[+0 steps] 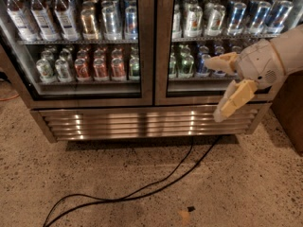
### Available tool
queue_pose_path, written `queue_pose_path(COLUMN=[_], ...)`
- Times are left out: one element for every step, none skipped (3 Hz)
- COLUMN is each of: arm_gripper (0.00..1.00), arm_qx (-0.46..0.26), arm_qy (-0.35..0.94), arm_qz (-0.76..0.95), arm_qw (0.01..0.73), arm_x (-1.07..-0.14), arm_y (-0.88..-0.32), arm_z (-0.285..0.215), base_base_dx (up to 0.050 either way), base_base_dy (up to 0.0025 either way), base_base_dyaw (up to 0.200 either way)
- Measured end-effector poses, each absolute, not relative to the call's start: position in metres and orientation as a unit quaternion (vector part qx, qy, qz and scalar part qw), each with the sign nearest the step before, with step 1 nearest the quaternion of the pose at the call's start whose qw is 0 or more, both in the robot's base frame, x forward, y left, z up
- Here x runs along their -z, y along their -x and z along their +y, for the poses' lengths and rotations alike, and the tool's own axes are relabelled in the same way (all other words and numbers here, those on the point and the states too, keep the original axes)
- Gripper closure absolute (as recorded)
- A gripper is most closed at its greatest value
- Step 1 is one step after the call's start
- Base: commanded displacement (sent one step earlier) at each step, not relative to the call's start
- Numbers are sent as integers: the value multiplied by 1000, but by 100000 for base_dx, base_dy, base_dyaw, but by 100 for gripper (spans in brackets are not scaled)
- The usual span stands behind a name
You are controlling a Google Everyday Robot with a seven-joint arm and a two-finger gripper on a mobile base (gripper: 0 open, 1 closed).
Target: Open left fridge door
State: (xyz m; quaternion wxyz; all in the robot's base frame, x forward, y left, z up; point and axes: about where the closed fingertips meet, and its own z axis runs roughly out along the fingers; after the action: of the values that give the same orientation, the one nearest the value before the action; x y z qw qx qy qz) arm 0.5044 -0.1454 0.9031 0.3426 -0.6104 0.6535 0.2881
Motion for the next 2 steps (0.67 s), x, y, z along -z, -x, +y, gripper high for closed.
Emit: queue_pose_path(arm_gripper=[0,0], arm_qx=[-363,-363], arm_qy=[593,593], arm_qz=[621,621], arm_qw=[361,361], arm_x=[-898,-898], arm_y=[-506,-506], arm_z=[-119,-119], base_base_dx=[0,0], base_base_dy=[0,0], base_base_dyaw=[0,0])
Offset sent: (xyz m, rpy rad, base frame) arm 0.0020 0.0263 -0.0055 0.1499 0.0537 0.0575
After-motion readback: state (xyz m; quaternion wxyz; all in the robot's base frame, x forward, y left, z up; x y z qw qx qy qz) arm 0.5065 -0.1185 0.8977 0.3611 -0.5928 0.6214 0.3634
